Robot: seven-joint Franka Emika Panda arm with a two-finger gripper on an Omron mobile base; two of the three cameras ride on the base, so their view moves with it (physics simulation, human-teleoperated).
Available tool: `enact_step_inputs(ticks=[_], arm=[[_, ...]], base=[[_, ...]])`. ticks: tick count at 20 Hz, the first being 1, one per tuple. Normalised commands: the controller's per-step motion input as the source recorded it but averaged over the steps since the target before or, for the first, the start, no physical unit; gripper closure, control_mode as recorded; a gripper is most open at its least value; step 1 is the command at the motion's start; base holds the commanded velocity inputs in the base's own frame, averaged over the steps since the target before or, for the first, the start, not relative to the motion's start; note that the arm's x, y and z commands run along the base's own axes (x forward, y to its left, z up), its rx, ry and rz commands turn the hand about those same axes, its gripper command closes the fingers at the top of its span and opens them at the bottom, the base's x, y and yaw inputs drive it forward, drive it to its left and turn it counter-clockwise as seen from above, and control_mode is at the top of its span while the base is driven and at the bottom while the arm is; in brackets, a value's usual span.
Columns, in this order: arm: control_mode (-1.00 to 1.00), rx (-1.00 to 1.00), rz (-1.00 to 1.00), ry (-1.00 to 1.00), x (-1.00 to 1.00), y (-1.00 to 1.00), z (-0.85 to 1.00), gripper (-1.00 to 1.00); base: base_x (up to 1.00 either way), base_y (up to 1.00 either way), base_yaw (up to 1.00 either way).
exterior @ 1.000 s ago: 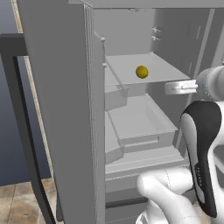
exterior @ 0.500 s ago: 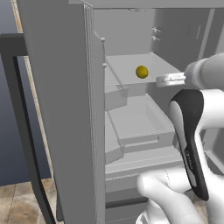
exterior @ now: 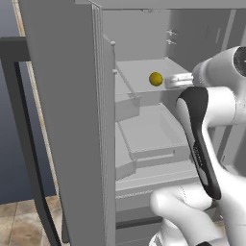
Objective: Retrieve a lemon from the fridge and place it on the cutting board with the fish.
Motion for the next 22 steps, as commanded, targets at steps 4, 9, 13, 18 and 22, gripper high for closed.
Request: enact_step_inputs(ticks=[4, 9, 13, 18, 22], arm=[[-1.0, 0.0, 0.0, 0.04, 0.42, 0.0, 0.0, -1.0], [-1.0, 0.0, 0.0, 0.04, 0.42, 0.0, 0.0, -1.0], [-1.0, 0.0, 0.0, 0.0, 0.37, 0.0, -0.09, -1.0], [-1.0, 0.0, 0.0, 0.0, 0.34, 0.06, -0.07, -1.0], [-1.0, 0.0, 0.0, 0.0, 0.31, 0.1, -0.12, -1.0]], base=[[0.0, 0.0, 0.0], [0.0, 0.0, 0.0], [0.0, 0.0, 0.0], [0.0, 0.0, 0.0], [0.0, 0.0, 0.0]])
